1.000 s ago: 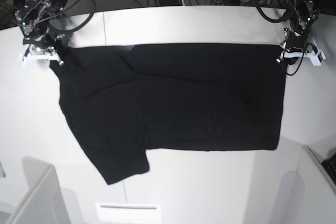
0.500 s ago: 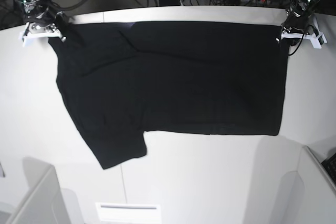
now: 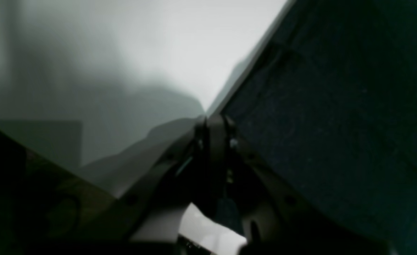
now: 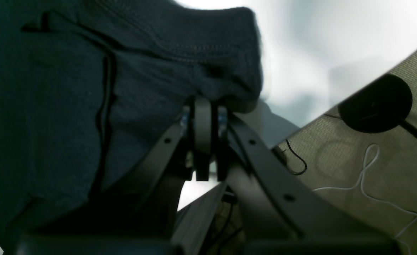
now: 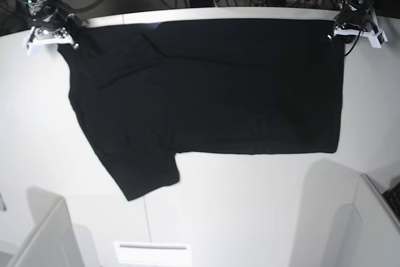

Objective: Fold the T-shirt properly
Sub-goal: 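Drag the held shoulder edge with both grippers, straightening the shirt, then release the shoulders and move the right gripper to the hem corner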

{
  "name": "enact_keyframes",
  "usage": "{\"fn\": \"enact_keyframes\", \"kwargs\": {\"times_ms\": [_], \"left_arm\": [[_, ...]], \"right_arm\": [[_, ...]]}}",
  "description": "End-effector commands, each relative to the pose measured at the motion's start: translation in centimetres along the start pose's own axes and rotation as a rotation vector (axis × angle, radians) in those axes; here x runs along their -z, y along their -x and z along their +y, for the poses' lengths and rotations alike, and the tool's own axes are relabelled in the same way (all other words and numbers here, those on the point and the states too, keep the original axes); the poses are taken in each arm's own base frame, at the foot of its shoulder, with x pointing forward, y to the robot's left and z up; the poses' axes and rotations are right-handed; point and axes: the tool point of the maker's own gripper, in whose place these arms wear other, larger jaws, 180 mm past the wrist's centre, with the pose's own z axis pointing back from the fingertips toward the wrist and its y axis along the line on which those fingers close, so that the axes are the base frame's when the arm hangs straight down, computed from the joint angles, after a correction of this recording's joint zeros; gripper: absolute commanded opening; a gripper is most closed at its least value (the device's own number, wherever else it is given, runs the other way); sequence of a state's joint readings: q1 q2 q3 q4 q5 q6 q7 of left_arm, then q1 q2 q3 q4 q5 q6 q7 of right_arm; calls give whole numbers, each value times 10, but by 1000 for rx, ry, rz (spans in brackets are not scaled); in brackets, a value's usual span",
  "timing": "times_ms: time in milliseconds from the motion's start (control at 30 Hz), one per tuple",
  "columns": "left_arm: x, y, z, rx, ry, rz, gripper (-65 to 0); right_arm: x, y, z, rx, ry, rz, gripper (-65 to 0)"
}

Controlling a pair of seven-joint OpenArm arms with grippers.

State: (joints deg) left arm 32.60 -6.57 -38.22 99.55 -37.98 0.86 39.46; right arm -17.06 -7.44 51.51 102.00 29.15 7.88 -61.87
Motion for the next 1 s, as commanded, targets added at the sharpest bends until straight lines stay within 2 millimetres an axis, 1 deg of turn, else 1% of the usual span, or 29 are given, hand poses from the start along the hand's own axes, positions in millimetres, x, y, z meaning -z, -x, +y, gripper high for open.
{"fn": "enact_keyframes", "kwargs": {"times_ms": [0, 100, 133, 200, 233, 300, 367, 400, 433, 467, 500, 533, 600, 667, 700, 767, 867, 900, 967], "left_arm": [[-4, -13, 2, 12, -1, -42, -650], [-9, -21, 15, -7, -32, -68, -650], [-10, -23, 19, -11, -40, -76, -579], [-11, -27, 22, -17, -49, -85, -416], [-12, -28, 24, -18, -53, -88, -327], [-12, -30, 26, -18, -57, -93, -173], [-12, -30, 26, -18, -57, -93, -74], [-13, -30, 26, -17, -57, -93, -38], [-13, -29, 26, -18, -57, -92, -20], [-13, -30, 25, -17, -56, -95, -16], [-15, -34, 24, -14, -54, -106, -21], [-19, -42, 25, -12, -58, -131, -26], [-28, -56, 26, -10, -63, -176, -36], [-38, -72, 22, -2, -59, -226, -51], [-42, -79, 17, 5, -50, -250, -51], [-48, -89, 3, 30, -21, -280, -51], [-44, -87, -16, 51, 26, -274, -51], [-42, -87, -23, 51, 44, -273, -51], [-38, -84, -32, 55, 66, -262, -51]], "right_arm": [[-5, -8, -1, -12, 2, -19, -650], [-6, -6, 0, -14, 1, -2, -644], [-6, -6, 0, -14, 1, -2, -596], [-6, -6, 0, -15, 0, -2, -515], [-6, -5, -1, -17, 1, -1, -477], [-7, -3, -4, -19, 7, 4, -414], [-10, -7, -3, -25, 9, -14, -377], [-12, -8, -4, -27, 13, -22, -375], [-16, -10, -9, -23, 26, -33, -378], [-22, -15, -14, -16, 40, -56, -378], [-28, -21, -19, -10, 53, -80, -378], [-33, -25, -23, -6, 66, -99, -378], [-39, -31, -24, -11, 74, -124, -377], [-42, -37, -17, -31, 63, -143, -375], [-42, -41, -6, -53, 43, -154, -375], [-40, -42, 17, -106, 0, -153, -377], [-31, -35, 61, -201, -93, -127, -378], [-28, -36, 79, -227, -131, -131, -378], [-25, -40, 103, -264, -180, -150, -378]]}}
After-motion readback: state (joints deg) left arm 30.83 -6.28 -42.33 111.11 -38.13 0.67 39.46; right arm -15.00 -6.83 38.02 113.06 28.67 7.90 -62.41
